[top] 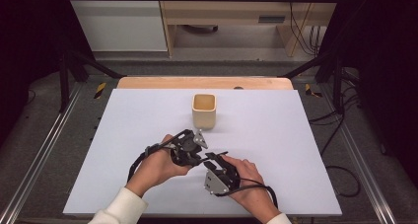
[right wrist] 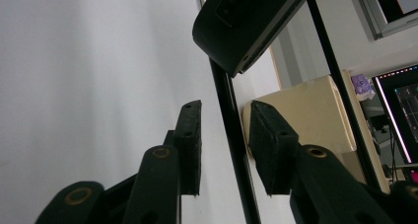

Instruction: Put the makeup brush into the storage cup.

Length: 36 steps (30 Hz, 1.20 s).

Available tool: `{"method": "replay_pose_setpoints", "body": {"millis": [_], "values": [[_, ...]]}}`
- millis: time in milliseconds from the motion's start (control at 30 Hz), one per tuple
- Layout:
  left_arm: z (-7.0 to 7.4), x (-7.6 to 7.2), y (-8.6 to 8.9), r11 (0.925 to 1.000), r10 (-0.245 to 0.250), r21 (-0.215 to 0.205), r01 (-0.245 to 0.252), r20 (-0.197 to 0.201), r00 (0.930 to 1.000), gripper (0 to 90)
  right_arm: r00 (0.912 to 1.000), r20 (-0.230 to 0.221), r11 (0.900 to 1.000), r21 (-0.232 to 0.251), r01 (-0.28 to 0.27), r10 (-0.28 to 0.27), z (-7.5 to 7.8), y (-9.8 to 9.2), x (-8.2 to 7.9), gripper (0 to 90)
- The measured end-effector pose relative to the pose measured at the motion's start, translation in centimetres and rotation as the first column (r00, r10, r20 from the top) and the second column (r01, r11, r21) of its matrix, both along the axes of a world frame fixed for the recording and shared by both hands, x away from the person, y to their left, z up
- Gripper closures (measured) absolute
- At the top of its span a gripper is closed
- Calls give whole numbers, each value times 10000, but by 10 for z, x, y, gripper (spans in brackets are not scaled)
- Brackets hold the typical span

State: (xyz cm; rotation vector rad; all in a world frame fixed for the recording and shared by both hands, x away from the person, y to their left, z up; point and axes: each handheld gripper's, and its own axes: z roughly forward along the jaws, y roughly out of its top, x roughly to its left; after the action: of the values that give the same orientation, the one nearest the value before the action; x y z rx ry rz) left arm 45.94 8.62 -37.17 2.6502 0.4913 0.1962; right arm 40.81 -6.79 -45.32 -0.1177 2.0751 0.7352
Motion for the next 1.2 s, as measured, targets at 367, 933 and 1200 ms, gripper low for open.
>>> {"method": "replay_pose_setpoints", "body": {"millis": [367, 933, 1200], "values": [[0, -1, -2, 10000, -79, 14, 79, -38, 10000, 839, 9997, 137, 9993, -318, -212, 216, 0, 0, 1, 752], [-1, -2, -2, 10000, -68, -31, 67, -162, 9998, 837, 9988, -10, 9970, -596, -488, 488, -2, 0, 0, 834], [3, -1, 3, 9981, 208, -582, -206, 21, 9998, 781, 9992, -107, 9978, -522, -401, 396, -4, -3, 1, 834]]}}
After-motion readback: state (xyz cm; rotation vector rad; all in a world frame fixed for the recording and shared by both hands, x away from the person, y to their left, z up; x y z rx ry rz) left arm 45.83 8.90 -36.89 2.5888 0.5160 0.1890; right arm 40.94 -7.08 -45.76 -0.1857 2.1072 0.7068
